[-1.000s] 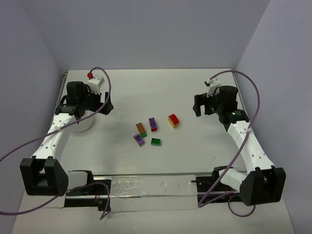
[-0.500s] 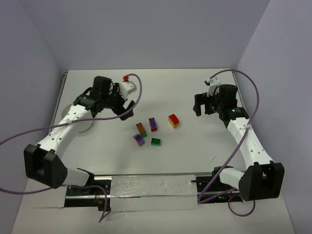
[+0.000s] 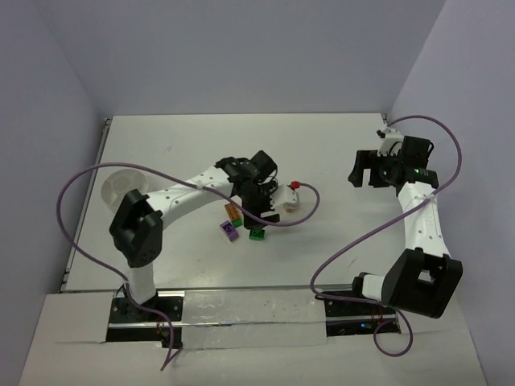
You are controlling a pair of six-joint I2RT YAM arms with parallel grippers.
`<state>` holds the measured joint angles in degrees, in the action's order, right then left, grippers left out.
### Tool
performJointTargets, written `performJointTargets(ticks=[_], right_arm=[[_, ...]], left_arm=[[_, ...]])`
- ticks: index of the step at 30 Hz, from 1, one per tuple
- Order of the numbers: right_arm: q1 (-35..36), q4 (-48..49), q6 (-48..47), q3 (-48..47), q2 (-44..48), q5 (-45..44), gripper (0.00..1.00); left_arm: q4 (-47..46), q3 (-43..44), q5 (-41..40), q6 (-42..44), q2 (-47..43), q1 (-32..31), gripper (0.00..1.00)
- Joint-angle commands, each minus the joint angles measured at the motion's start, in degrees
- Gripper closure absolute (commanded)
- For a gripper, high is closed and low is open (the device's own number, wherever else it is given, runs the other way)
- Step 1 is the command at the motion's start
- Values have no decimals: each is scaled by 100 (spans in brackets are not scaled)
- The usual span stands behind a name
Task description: Sort the legos into containers by color
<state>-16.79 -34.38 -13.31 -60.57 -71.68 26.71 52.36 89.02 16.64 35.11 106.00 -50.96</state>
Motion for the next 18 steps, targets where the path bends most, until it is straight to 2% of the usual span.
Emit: performJointTargets(ticks=[1,5,11,18], right_arm=[[-26,-314,-268,-227,67,291,0],[-87,-341,-320,-200,49,299,0],[-228,-373,-402,-218,-50,412,0],[-237,-385,-453,-192,-127,466,0]], left_arm=[[728,779,-456,42,645,-298,22],[959,1123,-721,-161,1155,-501,23],[1001,1161,-1390,-396,1580,-845,20],[1127,1398,-1628,-435,1915,-1030,18]])
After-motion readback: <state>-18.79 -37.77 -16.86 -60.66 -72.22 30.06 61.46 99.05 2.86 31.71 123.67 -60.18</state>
